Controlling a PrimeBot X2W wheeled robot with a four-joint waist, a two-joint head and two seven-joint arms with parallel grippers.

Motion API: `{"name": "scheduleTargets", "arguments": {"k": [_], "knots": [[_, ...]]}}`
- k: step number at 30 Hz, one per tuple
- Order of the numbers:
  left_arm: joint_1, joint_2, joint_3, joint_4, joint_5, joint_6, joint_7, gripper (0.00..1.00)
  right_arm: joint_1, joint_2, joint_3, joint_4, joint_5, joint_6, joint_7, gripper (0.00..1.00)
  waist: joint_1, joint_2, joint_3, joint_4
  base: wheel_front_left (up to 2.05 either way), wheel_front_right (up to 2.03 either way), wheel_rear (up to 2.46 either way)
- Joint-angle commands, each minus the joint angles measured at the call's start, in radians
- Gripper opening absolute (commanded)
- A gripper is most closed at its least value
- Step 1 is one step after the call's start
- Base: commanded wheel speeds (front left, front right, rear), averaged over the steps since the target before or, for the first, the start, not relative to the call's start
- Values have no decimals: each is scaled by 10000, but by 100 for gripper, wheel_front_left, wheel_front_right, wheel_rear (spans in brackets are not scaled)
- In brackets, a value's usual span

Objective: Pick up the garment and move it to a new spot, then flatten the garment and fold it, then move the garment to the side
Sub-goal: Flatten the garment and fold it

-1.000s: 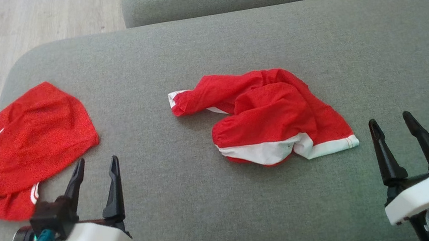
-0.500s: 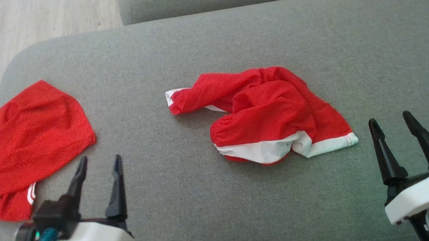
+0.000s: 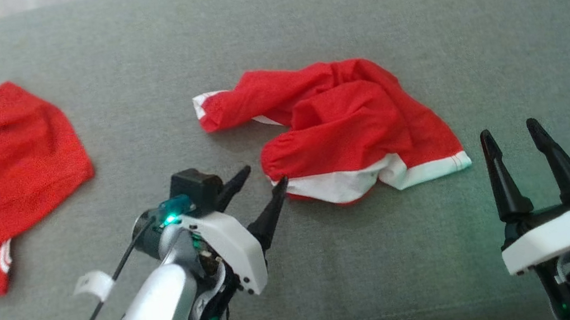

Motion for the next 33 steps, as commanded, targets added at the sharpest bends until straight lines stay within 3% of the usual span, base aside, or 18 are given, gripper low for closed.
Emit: {"name": "scheduleTargets", "arguments": {"k": [1,11,12,13,18,33], "knots": [[-476,79,292,-172,-87,-47,62,100,-369,-62,224,-318,51,42,-110,100,-2,0,222,-210,0,0,0],[-1154,43,12,1232,-806,-234,623,100,-620,-62,243,-89,205,42,-385,100,-2,0,718,-586,0,0,0],[-1195,55,-54,1313,-887,-247,698,64,-641,-62,233,-66,212,42,-401,100,-2,0,739,-596,0,0,0],[-1230,64,-101,1360,-980,-257,725,0,-660,-62,218,-42,214,42,-411,100,-2,0,756,-601,0,0,0],[-1380,197,-279,1415,-1138,-280,570,0,-821,-62,338,334,106,42,18,100,-2,0,813,-482,0,0,0],[-1846,210,-540,964,-1017,-288,-26,0,-2089,-62,300,2505,-667,42,2878,100,-2,0,1403,305,0,0,0]]}}
